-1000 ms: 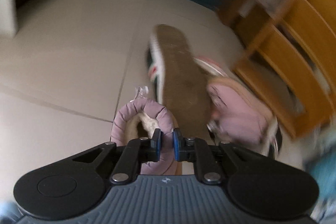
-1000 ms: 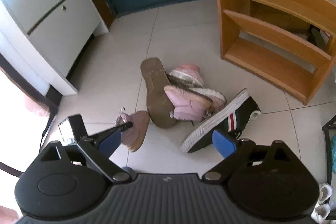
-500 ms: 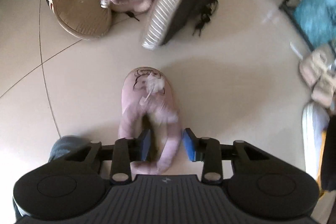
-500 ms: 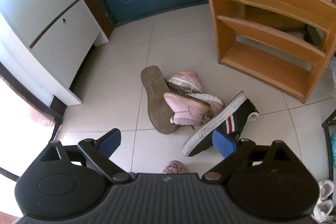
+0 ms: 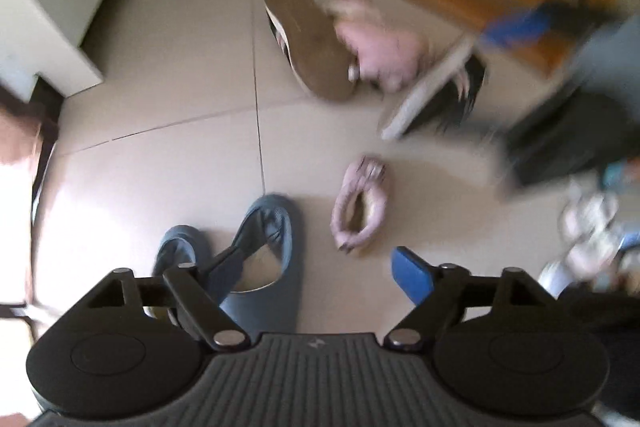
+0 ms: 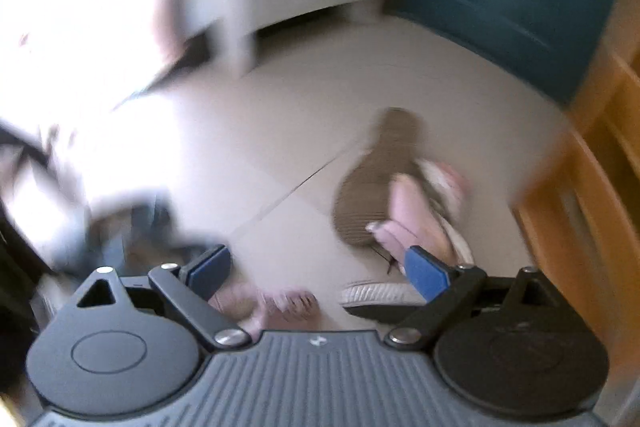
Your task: Organize scattered shoes
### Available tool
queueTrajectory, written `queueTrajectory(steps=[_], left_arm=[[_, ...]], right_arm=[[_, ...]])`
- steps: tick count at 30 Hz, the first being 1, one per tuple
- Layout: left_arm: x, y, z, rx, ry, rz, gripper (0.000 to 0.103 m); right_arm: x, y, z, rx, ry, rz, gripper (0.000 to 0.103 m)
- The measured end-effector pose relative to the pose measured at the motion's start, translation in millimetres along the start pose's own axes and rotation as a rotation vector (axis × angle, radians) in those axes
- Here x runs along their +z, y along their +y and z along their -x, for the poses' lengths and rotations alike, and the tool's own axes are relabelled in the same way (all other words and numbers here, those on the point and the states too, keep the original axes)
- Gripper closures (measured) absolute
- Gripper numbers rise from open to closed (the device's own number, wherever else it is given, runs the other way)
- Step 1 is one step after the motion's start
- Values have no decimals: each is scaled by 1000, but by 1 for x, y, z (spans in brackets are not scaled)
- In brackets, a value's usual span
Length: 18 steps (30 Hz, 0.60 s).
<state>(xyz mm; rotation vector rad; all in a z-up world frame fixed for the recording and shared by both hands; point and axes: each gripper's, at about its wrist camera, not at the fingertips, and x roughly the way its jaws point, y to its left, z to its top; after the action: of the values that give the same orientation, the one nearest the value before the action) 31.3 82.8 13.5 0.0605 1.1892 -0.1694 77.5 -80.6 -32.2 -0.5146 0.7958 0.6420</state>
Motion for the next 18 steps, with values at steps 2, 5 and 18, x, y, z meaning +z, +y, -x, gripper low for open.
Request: queueTrajectory(steps=[2,5,18], left_arm=[[2,2,-5,-2,19,29,18],[4,9,-11,31,31,34,18],[1,27,-4,10,-11,92,5]], right_arm=[[-4,20,-35,44,48,157,14],[-12,48,-69,99,92,377,21],[-21,75,-176,231,227,632,72]])
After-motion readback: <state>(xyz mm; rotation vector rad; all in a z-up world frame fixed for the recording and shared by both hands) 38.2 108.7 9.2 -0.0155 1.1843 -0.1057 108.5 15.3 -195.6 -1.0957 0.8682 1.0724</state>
